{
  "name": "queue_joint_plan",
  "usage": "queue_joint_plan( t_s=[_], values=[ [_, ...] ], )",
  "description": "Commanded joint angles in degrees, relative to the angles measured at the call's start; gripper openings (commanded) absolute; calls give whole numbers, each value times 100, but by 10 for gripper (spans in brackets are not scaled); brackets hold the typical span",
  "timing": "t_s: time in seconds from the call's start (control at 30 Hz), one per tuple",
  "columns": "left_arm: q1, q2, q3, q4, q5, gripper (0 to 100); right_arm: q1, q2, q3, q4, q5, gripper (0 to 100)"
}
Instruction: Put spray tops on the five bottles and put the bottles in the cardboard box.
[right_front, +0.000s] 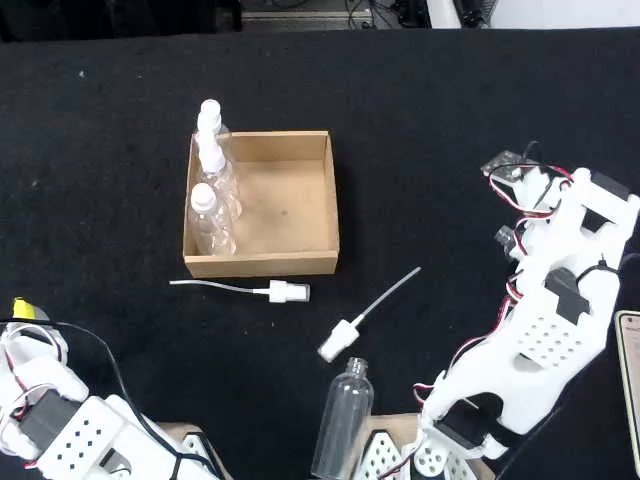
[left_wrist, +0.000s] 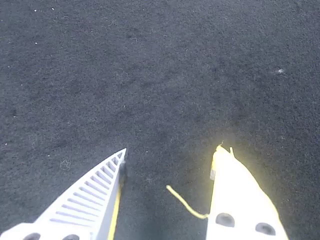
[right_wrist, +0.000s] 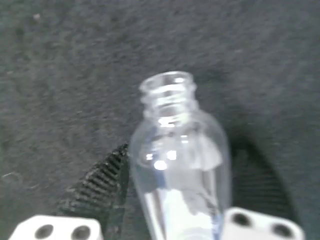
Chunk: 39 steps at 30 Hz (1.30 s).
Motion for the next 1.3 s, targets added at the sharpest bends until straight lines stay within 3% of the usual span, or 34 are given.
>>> queue_joint_plan(
  t_s=[0.0,0.23,0.37,0.53,0.77,1.03,1.27],
  values=[
    [-48,-44,-110,-123,18,248,-79,-321,-57,-26,-70,41],
    [-40,-44,-110,-114,18,249,-123,-1393,-84,976,-229,31],
    [-22,-44,-136,-149,0,250,-211,-2158,-66,1292,-1213,31],
    [338,9,-312,-88,-624,250,-132,-2976,-66,1292,-2549,31],
    [2009,18,-1121,721,-2365,250,281,-3705,-84,1301,-3262,31],
    [4145,18,-2730,2637,-3965,248,853,-3890,-84,1284,-3490,31],
    [6149,79,-3169,3692,-4448,247,1169,-3916,-75,1327,-3446,31]
  ],
)
